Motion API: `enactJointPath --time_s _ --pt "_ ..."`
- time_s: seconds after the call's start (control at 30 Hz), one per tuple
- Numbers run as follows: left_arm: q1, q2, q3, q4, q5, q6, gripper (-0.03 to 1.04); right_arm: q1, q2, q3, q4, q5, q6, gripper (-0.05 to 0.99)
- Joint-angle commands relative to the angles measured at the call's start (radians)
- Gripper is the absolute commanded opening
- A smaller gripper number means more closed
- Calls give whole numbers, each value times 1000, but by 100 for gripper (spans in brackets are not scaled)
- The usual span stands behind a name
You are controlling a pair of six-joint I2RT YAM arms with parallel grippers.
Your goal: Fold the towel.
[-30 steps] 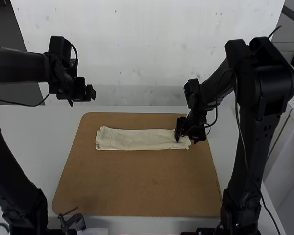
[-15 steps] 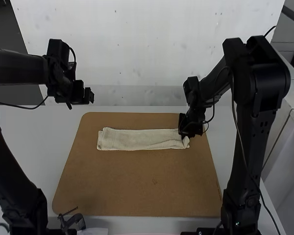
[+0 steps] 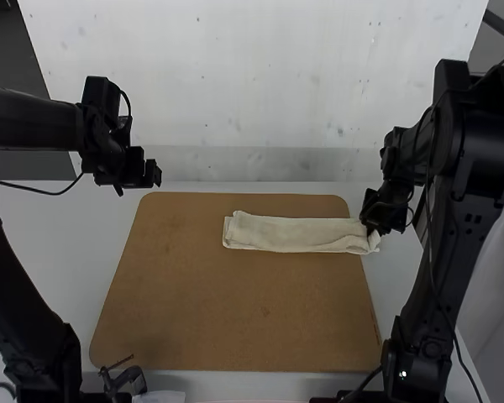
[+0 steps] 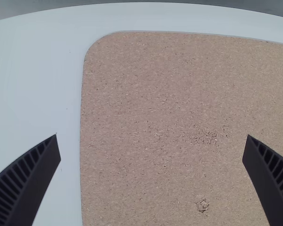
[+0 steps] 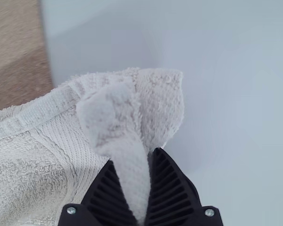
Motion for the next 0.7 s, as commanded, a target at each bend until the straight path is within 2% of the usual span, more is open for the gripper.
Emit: enactJointPath --time_s 0.0,0.2,0.4,0.5,0.67 --pt "10 -39 -8 5 10 14 101 -78 -21 40 2 29 -92 2" --pt "15 -42 -22 5 10 12 101 -188 23 115 -9 28 -142 2" --pt "24 -42 -31 10 13 12 101 -245 62 187 -37 28 -164 2" --pt "34 -42 -34 20 16 27 101 -242 57 194 -74 28 -165 2" --pt "41 -38 -36 25 16 29 101 -138 -23 149 -81 28 -130 2"
